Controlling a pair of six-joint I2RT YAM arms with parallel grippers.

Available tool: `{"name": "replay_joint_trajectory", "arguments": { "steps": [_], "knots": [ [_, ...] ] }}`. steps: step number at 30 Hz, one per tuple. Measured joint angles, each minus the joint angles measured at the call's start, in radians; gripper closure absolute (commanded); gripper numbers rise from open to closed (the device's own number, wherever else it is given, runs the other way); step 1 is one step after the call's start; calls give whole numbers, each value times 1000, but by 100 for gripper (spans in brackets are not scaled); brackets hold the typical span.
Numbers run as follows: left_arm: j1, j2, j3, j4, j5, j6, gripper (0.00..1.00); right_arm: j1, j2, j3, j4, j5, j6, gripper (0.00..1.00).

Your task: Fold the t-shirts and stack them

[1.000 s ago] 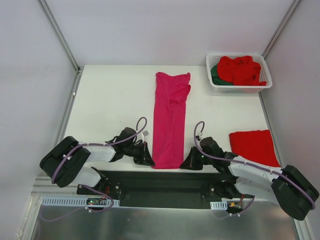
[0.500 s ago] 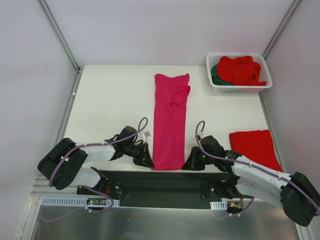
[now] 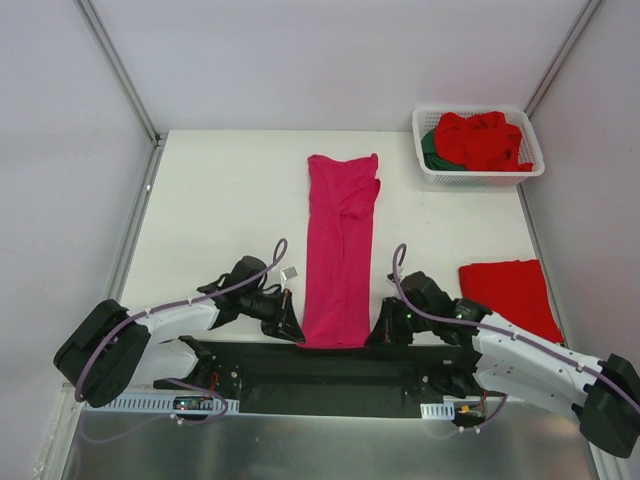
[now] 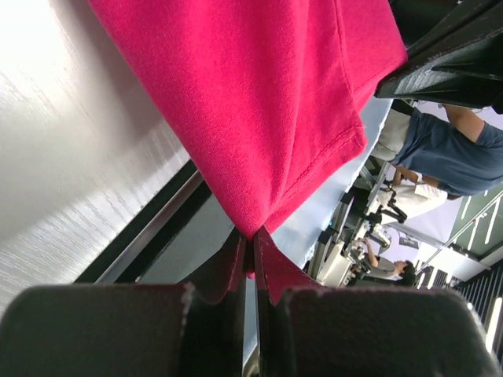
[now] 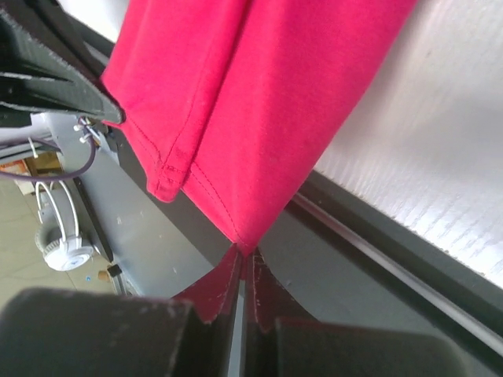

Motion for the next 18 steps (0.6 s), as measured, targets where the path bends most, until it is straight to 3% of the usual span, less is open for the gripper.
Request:
{"name": "replay_joint_trajectory", "arguments": {
  "steps": [18],
  "knots": [
    [-15,-109,-41,-71,21,-3,100,193,-70,32,-127,78,53,99]
  ]
}}
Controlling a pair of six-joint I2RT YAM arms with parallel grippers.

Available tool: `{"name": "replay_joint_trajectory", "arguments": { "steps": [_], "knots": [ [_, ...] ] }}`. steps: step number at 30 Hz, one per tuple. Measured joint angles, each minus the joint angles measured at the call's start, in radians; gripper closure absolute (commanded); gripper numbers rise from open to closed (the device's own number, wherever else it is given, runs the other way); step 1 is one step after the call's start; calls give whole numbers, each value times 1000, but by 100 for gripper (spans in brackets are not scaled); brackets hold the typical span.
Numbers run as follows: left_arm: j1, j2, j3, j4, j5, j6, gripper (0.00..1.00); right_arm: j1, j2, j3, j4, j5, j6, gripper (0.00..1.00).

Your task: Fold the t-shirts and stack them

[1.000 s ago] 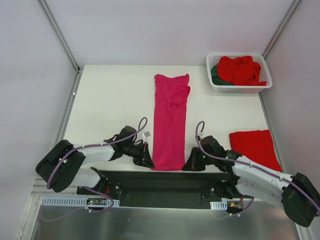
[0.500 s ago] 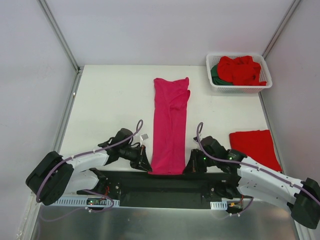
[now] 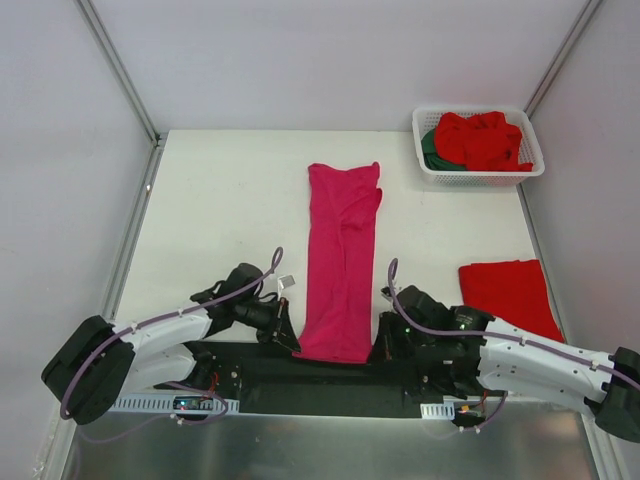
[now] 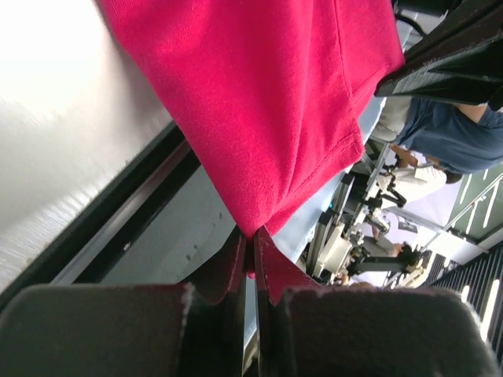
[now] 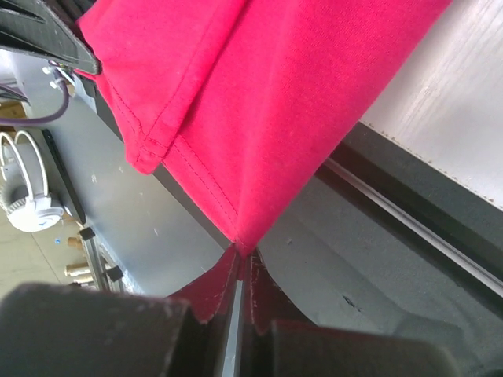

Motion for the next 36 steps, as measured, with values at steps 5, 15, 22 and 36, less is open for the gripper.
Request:
{"name": "replay_joint_trajectory", "arguments": {
  "steps": [5,15,22,36],
  "knots": [
    [-19,-55,-26,-29,0,-7,100,57,13,0,1,34,21,99],
    [-148,-105,-35,-61,-76,-80,100,159,104,0,37,86,59,99],
    [-241,-82,-19,-75,-145,-118,100,210,114,0,53,132,95,99],
    [-247,11,136,-98,-160,-119,100,211,98,83,-9,209,80,99]
  ]
}}
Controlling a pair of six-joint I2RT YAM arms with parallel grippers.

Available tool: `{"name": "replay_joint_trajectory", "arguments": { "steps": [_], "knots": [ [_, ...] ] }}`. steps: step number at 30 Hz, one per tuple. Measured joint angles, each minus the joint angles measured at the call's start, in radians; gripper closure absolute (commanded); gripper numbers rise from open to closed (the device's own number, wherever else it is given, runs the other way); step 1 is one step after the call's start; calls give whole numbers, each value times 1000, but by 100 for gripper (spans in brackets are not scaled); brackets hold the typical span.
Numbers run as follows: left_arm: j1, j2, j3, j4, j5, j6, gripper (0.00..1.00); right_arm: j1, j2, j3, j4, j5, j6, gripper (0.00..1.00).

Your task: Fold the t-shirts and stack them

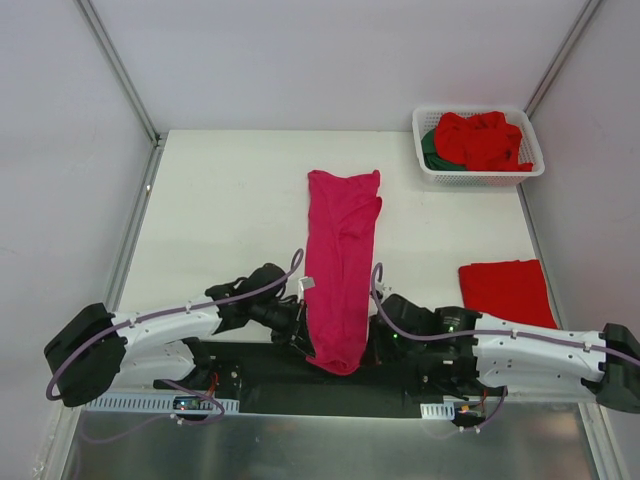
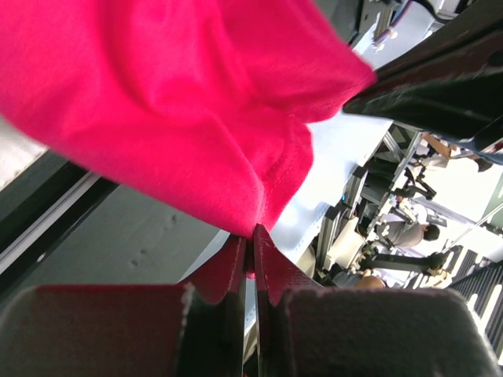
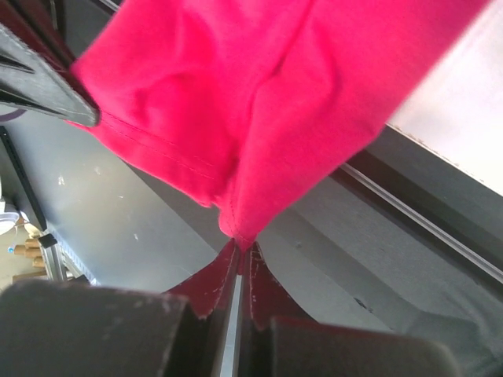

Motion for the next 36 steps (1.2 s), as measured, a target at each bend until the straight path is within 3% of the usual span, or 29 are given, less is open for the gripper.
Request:
{"name": "replay_joint_trajectory", "arguments": {
  "steps": [12,23,36],
  "knots": [
    [0,38,102,-94,-13,69,100,-27,24,72,-67,39,-58,99],
    [1,45,260,-291,-159,204,100,-124,16,119,-138,51,-143,99],
    [135,109,330,-363,-188,309,100,-242,80,189,-146,25,-259,99]
  ]
}}
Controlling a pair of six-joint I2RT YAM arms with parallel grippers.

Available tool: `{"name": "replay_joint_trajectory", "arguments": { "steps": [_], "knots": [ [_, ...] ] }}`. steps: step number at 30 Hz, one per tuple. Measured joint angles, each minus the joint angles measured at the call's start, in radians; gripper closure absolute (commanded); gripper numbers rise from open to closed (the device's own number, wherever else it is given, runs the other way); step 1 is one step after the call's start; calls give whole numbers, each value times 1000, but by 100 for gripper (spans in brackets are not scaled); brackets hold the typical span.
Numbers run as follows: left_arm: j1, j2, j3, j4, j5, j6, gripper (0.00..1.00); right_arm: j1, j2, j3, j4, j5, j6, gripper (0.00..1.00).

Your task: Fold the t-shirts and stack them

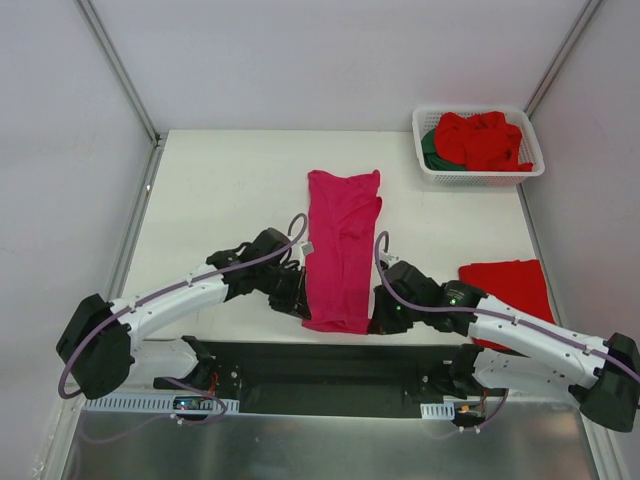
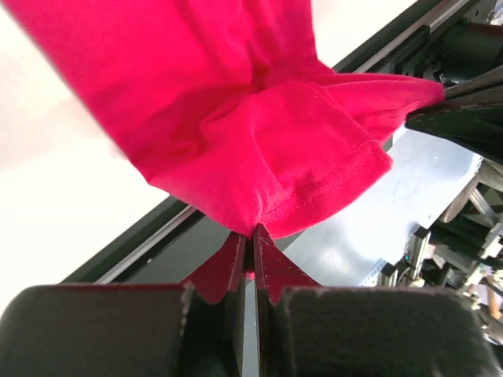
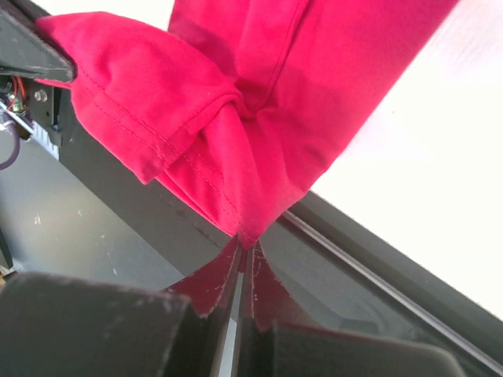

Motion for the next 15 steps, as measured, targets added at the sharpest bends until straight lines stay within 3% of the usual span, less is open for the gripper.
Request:
{"name": "replay_joint_trajectory", "arguments": {
  "steps": [15],
  "knots": [
    [58,116,150,-8,-14,54,100,-151,83,42,14,-76,-120,99]
  ]
}}
